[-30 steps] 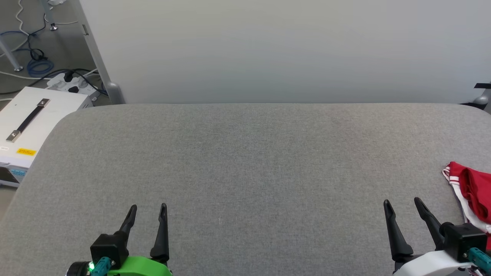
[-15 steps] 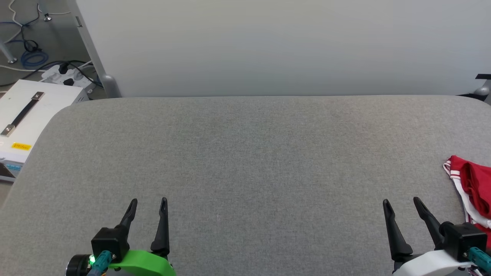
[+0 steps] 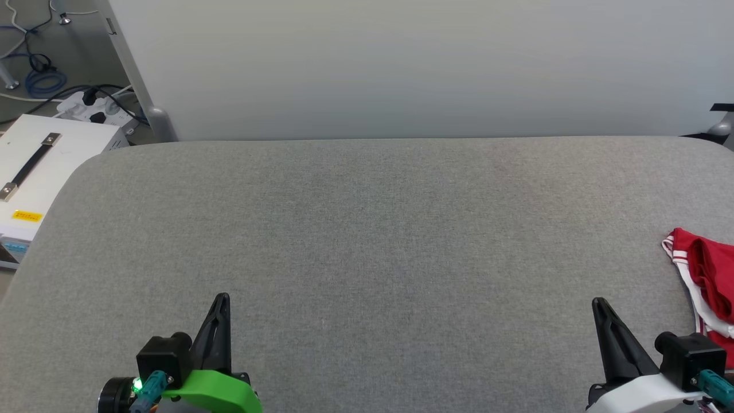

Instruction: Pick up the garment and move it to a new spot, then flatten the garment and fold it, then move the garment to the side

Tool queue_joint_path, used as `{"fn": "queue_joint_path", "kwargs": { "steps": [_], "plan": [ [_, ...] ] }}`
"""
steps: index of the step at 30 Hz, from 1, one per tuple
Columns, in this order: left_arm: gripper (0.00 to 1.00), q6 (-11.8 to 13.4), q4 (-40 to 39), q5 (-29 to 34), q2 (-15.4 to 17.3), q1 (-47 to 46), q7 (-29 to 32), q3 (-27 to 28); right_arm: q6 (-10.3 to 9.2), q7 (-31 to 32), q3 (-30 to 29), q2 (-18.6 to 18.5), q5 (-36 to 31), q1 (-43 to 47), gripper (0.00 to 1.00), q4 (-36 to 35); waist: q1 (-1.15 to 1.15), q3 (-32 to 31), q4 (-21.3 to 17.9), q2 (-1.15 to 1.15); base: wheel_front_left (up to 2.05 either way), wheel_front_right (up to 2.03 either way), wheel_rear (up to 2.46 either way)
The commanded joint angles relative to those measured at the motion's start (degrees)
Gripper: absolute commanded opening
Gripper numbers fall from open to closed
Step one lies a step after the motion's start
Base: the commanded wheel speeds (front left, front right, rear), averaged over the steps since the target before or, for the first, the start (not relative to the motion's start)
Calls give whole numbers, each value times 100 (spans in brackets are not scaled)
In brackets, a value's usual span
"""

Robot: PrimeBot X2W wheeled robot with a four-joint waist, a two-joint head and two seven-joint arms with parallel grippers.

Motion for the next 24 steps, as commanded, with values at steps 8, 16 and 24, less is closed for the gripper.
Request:
{"fn": "queue_joint_path", "kwargs": {
  "steps": [8,16,24],
  "plan": [
    [0,-70,-53,193,-115,-40,96,118,-1,-3,7,1,-87,-140,0,97,0,9,-3,0,0,0,0],
    [0,-106,-85,320,-185,-61,177,199,-1,-5,11,1,-137,-213,0,163,0,17,-7,0,0,0,0],
    [0,-144,-117,450,-258,-81,260,281,-1,-6,16,2,-188,-288,0,231,0,26,-10,0,0,0,0]
  ]
}}
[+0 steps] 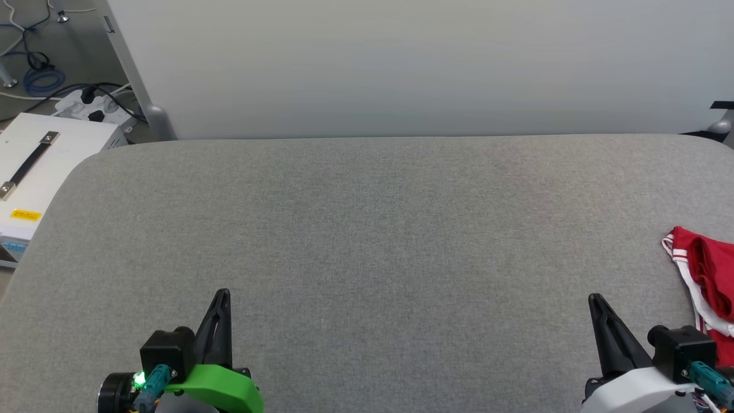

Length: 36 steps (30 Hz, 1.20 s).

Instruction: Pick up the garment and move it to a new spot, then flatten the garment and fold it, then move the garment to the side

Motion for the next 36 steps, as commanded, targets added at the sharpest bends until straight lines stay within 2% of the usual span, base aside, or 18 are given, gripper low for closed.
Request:
{"fn": "queue_joint_path", "kwargs": {
  "steps": [1,36],
  "plan": [
    [0,-41,-33,99,-57,-80,36,52,-1,-6,4,2,-38,-131,0,35,0,1,-1,0,0,0,0],
    [0,-201,-172,654,-368,-170,389,405,-3,-13,22,4,-256,-449,0,324,0,39,-15,0,0,0,0]
  ]
}}
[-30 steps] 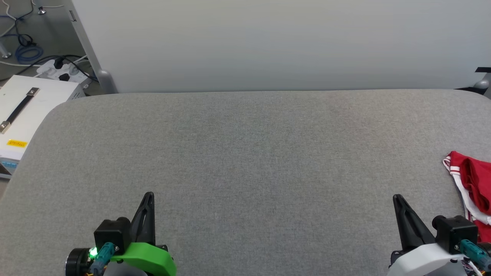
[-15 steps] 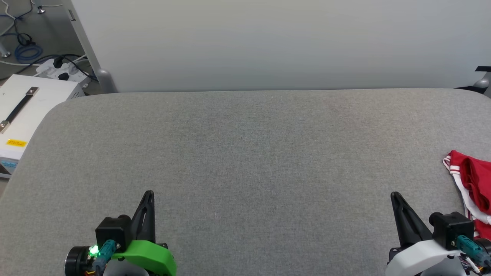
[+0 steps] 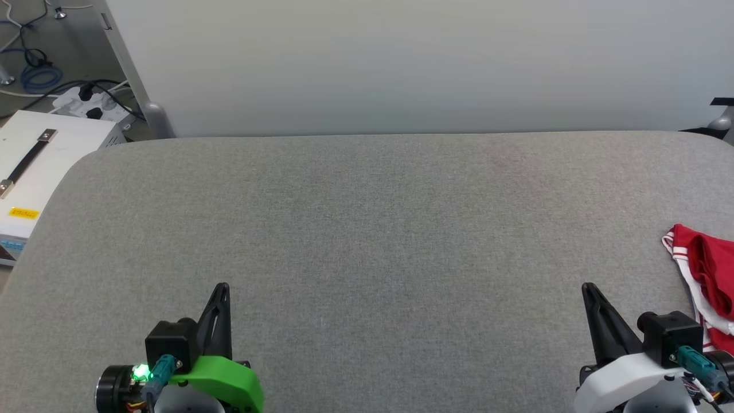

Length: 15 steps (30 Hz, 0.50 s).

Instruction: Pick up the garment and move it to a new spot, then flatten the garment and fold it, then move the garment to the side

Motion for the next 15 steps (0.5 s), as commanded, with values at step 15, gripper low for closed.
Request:
{"fn": "queue_joint_path", "kwargs": {
  "steps": [15],
  "plan": [
    [0,-117,-101,294,-187,-186,178,195,-3,-16,6,4,-155,-259,0,153,0,16,-6,0,0,0,0]
  ]
}}
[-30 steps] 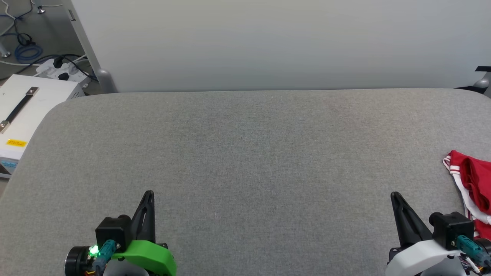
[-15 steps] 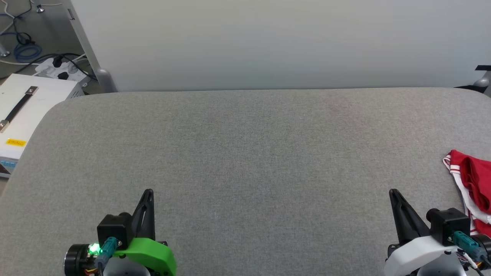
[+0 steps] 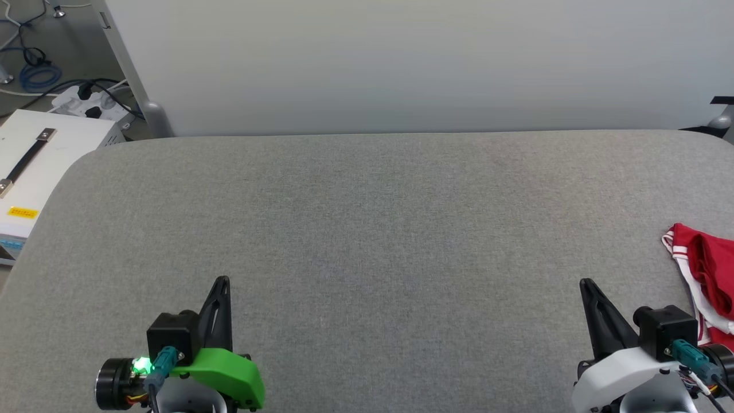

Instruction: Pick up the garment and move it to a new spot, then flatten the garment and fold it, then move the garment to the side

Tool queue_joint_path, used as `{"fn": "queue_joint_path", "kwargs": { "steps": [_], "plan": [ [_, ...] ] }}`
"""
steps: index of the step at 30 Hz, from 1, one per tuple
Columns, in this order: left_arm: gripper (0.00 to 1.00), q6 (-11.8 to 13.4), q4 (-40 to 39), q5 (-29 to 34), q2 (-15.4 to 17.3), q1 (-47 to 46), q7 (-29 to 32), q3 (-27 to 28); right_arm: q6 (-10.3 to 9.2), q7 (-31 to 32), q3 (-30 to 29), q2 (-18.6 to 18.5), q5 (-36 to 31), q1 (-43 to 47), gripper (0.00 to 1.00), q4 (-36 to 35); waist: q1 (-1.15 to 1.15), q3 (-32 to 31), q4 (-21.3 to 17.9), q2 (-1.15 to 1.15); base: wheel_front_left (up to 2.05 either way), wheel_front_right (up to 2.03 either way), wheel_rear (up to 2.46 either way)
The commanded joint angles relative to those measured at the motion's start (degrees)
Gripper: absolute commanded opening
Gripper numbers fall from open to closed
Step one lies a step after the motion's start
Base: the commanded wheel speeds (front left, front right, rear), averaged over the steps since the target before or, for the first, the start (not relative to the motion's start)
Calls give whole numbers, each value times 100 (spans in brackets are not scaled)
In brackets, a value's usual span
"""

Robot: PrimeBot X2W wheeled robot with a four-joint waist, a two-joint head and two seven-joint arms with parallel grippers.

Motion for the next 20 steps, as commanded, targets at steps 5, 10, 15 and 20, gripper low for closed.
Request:
{"fn": "queue_joint_path", "kwargs": {
  "steps": [5,10,15,20],
  "plan": [
    [0,-47,-52,158,-83,-121,68,93,-4,-17,2,3,-72,-175,0,69,0,6,-2,0,0,0,0],
    [0,-70,-73,239,-128,-134,119,144,-4,-18,5,3,-104,-222,0,112,0,11,-4,0,0,0,0],
    [0,-92,-92,317,-172,-146,169,193,-4,-19,7,3,-134,-266,0,152,0,16,-6,0,0,0,0],
    [0,-115,-112,397,-217,-159,220,245,-4,-20,10,4,-166,-312,0,194,0,22,-8,0,0,0,0]
  ]
}}
